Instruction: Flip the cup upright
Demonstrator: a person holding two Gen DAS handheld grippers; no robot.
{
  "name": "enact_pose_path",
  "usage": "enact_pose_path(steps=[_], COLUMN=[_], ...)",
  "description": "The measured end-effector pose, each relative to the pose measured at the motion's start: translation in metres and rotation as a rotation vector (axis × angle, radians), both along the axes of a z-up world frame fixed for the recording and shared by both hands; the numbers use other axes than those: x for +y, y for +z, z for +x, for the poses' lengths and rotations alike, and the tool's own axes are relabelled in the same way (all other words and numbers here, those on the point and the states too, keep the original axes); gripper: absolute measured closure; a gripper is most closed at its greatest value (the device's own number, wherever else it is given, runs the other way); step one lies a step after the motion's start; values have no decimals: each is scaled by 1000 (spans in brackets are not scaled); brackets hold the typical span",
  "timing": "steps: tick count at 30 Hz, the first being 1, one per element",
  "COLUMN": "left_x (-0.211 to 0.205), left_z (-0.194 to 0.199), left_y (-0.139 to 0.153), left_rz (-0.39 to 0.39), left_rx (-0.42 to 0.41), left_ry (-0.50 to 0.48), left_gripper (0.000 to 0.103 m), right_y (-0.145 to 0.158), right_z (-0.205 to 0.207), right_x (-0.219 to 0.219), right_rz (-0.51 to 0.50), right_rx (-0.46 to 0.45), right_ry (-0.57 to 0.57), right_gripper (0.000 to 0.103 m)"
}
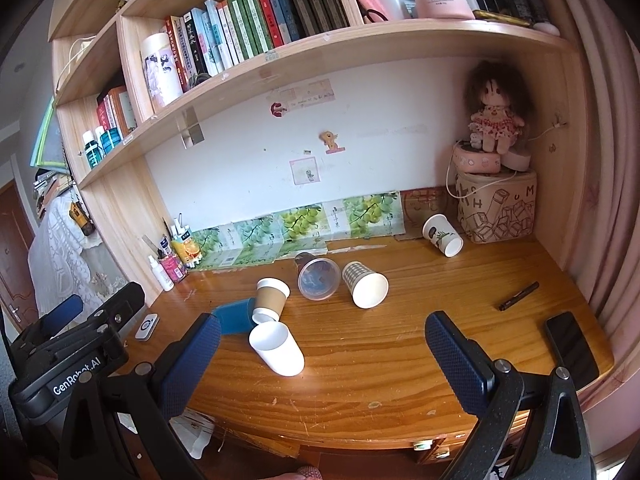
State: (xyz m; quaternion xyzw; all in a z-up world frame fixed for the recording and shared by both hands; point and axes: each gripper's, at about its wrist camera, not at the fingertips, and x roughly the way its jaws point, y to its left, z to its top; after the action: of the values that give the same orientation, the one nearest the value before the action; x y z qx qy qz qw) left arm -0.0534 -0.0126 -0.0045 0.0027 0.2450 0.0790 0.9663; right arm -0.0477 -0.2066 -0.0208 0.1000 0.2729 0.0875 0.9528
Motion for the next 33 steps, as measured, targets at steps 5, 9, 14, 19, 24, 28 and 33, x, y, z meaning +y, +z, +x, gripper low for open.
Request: enact_pose_path(steps=[5,9,14,19,24,28,33], left_x=[-2,-8,-10,-10,-7,-4,3], left_z=[5,9,12,17,23,27,30], left_y=[0,-2,-2,-5,-7,-8,-11], left_rz=[-6,4,5,-1,-11,-19,-26], left_rx=[7,25,35,53,58,67,84], left_ry=[-17,-44,-57,-71,-76,-73,-57], left_gripper=[1,1,1,1,1,1,1], right_y=[-1,-2,-4,-6,-7,-8,-11], right_z=[-1,3,5,9,15,19,25], right_x=[-4,-6,-8,-10,-8,-2,3], right_rz=[4,16,20,29,26,18,24], right_rx=[5,19,32,45,58,68,85], right_ry=[-16,-29,-36,-51,-50,-41,-26], right_gripper=[0,0,0,0,0,0,0])
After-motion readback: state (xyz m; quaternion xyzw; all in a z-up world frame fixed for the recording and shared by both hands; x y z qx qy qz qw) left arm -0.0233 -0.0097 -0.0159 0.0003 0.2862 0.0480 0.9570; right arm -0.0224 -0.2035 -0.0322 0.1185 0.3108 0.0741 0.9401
